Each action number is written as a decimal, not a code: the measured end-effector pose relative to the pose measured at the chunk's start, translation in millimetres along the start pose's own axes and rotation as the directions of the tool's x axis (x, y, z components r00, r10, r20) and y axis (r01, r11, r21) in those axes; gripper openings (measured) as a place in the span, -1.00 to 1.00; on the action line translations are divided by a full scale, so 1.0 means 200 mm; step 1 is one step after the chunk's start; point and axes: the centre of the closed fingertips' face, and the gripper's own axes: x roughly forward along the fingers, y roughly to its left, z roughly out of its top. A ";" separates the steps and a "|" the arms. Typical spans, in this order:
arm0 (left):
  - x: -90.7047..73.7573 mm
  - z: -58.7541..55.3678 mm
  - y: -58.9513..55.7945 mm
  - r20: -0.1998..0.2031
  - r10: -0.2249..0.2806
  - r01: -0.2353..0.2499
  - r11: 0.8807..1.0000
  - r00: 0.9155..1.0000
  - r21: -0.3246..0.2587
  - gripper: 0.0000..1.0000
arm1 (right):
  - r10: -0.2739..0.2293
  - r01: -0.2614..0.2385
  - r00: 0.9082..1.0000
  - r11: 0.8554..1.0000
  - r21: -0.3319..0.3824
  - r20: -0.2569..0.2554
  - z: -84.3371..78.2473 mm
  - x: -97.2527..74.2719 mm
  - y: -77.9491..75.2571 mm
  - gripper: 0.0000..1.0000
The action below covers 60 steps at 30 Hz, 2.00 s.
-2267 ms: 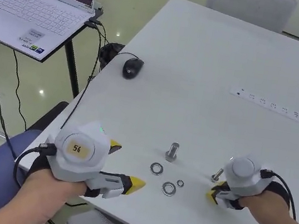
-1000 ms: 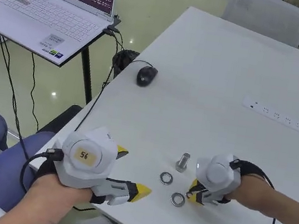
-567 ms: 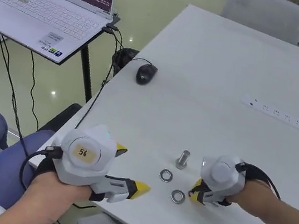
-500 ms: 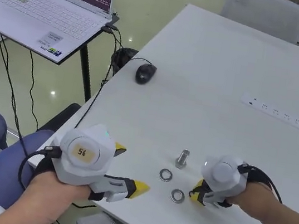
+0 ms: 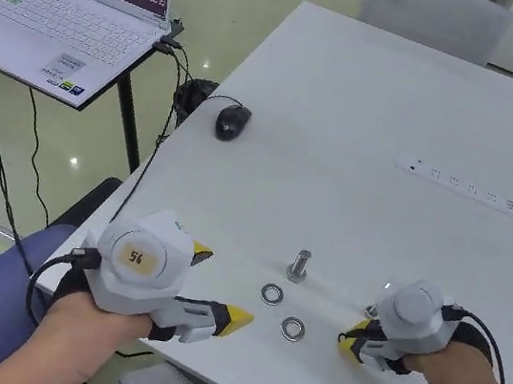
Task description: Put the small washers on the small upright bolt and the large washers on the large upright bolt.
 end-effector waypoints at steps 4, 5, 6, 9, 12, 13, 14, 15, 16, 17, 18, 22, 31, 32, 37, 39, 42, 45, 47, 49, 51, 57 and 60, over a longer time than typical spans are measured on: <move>0.01 0.01 -0.01 0.001 -0.005 0.005 1.000 1.000 0.006 0.16 | -0.060 0.058 0.998 0.996 0.067 0.023 -0.04 -0.09 -0.10 -0.73; 0.01 0.01 -0.01 0.002 -0.006 0.006 1.000 1.000 0.007 0.16 | -0.065 0.063 0.998 0.995 0.072 0.026 -0.05 -0.09 -0.11 -0.73; 0.01 0.01 -0.01 0.002 -0.008 0.008 1.000 1.000 0.008 0.16 | -0.080 0.077 0.996 0.993 0.088 0.032 -0.05 -0.12 -0.14 -0.73; 0.01 0.01 -0.01 0.000 -0.011 0.011 1.000 1.000 0.011 0.16 | -0.111 0.106 0.993 0.988 0.110 0.041 -0.06 -0.17 -0.20 -0.73; 0.02 0.02 -0.02 0.000 -0.013 0.013 1.000 1.000 0.015 0.16 | -0.136 0.129 0.990 0.984 0.124 0.046 -0.06 -0.21 -0.25 -0.73; 0.02 0.02 -0.02 0.002 -0.013 0.013 1.000 1.000 0.015 0.16 | -0.142 0.134 0.988 0.983 0.129 0.053 -0.05 -0.22 -0.27 -0.73; 0.02 0.03 -0.02 0.003 -0.012 0.012 1.000 1.000 0.015 0.16 | -0.146 0.138 0.988 0.982 0.131 0.056 -0.04 -0.23 -0.28 -0.73; 0.01 0.03 -0.02 0.003 -0.012 0.012 1.000 1.000 0.015 0.16 | -0.151 0.142 0.987 0.981 0.130 0.062 -0.03 -0.24 -0.29 -0.73; 0.01 0.03 -0.02 0.004 -0.011 0.011 1.000 1.000 0.015 0.16 | -0.154 0.145 0.986 0.981 0.126 0.065 -0.02 -0.25 -0.29 -0.73; 0.01 0.03 -0.02 0.003 -0.011 0.011 1.000 1.000 0.015 0.16 | -0.158 0.150 0.985 0.982 0.114 0.067 0.00 -0.27 -0.30 -0.73; 0.01 0.02 -0.02 0.003 -0.011 0.011 1.000 1.000 0.015 0.16 | -0.160 0.152 0.985 0.983 0.105 0.069 0.01 -0.27 -0.31 -0.73; 0.01 0.02 -0.02 0.002 -0.009 0.009 1.000 1.000 0.015 0.16 | -0.145 0.139 0.987 0.987 0.081 0.074 0.08 -0.30 -0.32 -0.73; 0.02 0.03 -0.04 0.003 -0.013 0.013 1.000 1.000 0.016 0.16 | -0.101 0.102 0.995 0.992 -0.070 0.016 0.15 -0.26 -0.30 -0.73; 0.02 0.03 -0.04 0.003 -0.013 0.013 1.000 1.000 0.017 0.16 | -0.098 0.098 0.995 0.992 -0.075 0.011 0.15 -0.25 -0.29 -0.73; 0.01 0.03 -0.03 0.003 -0.008 0.008 1.000 1.000 0.015 0.16 | -0.089 0.088 0.996 0.992 -0.093 -0.007 0.15 -0.23 -0.30 -0.73; 0.01 0.03 -0.03 0.003 -0.006 0.006 1.000 1.000 0.015 0.16 | -0.089 0.087 0.996 0.991 -0.102 -0.010 0.16 -0.23 -0.29 -0.73; 0.01 0.03 -0.02 0.006 -0.006 0.006 1.000 1.000 0.013 0.16 | -0.090 0.087 0.996 0.990 -0.113 -0.021 0.16 -0.22 -0.30 -0.73; 0.01 0.03 -0.02 0.006 -0.004 0.004 1.000 1.000 0.014 0.16 | -0.087 0.083 0.996 0.990 -0.115 -0.026 0.16 -0.22 -0.29 -0.73; 0.01 0.03 -0.01 0.007 -0.003 0.002 1.000 1.000 0.012 0.16 | -0.084 0.081 0.996 0.990 -0.118 -0.027 0.16 -0.22 -0.29 -0.73; 0.01 0.03 -0.01 0.006 -0.002 0.002 1.000 1.000 0.014 0.15 | -0.084 0.079 0.996 0.989 -0.125 -0.029 0.17 -0.21 -0.29 -0.73; 0.01 0.04 -0.01 0.008 -0.003 0.003 1.000 1.000 0.014 0.15 | -0.081 0.076 0.996 0.989 -0.127 -0.033 0.16 -0.21 -0.29 -0.73; 0.01 0.03 -0.02 0.007 -0.004 0.004 1.000 1.000 0.012 0.15 | -0.082 0.076 0.996 0.988 -0.135 -0.041 0.17 -0.20 -0.28 -0.73; 0.01 0.03 -0.02 0.004 -0.004 0.004 1.000 1.000 0.012 0.15 | -0.084 0.077 0.995 0.988 -0.136 -0.045 0.17 -0.20 -0.29 -0.73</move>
